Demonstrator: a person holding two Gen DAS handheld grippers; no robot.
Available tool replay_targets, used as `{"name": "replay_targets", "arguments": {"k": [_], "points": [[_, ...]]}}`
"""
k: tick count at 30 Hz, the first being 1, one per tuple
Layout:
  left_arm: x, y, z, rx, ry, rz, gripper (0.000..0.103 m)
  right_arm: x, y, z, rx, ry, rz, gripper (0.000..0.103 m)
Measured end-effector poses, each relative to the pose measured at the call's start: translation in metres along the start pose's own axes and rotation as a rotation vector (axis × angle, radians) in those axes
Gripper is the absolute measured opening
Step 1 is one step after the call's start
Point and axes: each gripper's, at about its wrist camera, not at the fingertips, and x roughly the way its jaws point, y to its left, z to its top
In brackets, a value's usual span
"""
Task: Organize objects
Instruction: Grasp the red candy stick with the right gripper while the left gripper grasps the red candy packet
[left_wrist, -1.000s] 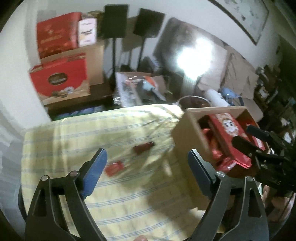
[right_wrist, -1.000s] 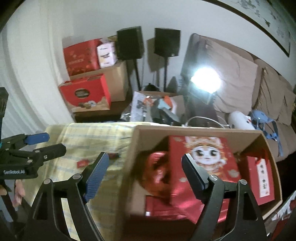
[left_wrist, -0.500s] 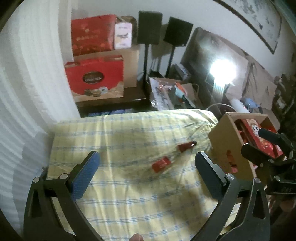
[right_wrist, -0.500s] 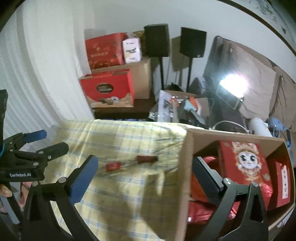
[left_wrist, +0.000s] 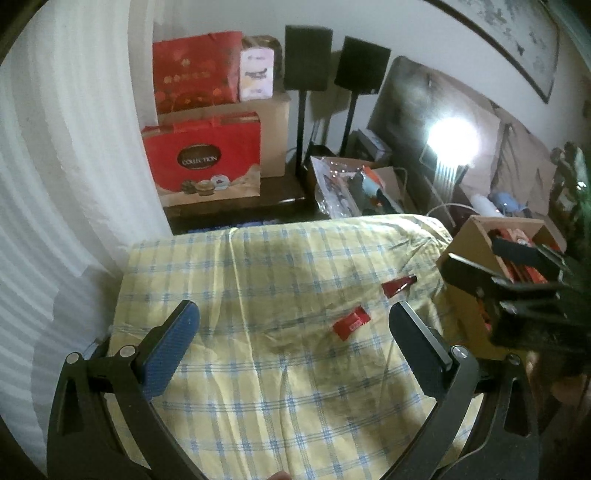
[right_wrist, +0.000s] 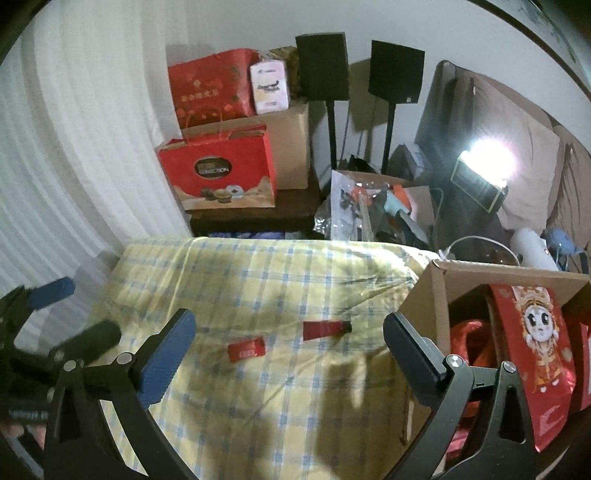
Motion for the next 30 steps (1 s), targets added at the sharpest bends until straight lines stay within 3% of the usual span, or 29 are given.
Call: {"name": "replay_targets", "arguments": {"k": [5, 13, 16, 18, 25, 30], "points": [[0.028, -0.003, -0.012, 0.035, 0.027, -0.031, 0.102, 0.029, -0.003, -0.001, -0.006, 0.033, -0.034, 0.098], [0.076, -0.029, -0.033, 0.139, 0.077, -0.092, 0.088, 0.073, -0.014, -0.007, 0.031, 0.141, -0.047, 0.066], [0.091, -0.035, -0.035, 0.161, 0.090, -0.112, 0.079, 0.086, -0.014, -0.009, 0.047, 0.187, -0.052, 0.053], [0.098, -0.038, -0.036, 0.175, 0.096, -0.114, 0.078, 0.094, -0.016, -0.010, 0.061, 0.215, -0.059, 0.049], [0.118, -0.048, -0.039, 0.227, 0.104, -0.131, 0.077, 0.118, -0.027, -0.015, 0.125, 0.297, -0.076, 0.047], [0.128, -0.052, -0.042, 0.251, 0.123, -0.147, 0.069, 0.129, -0.031, -0.019, 0.160, 0.333, -0.071, 0.045]]}}
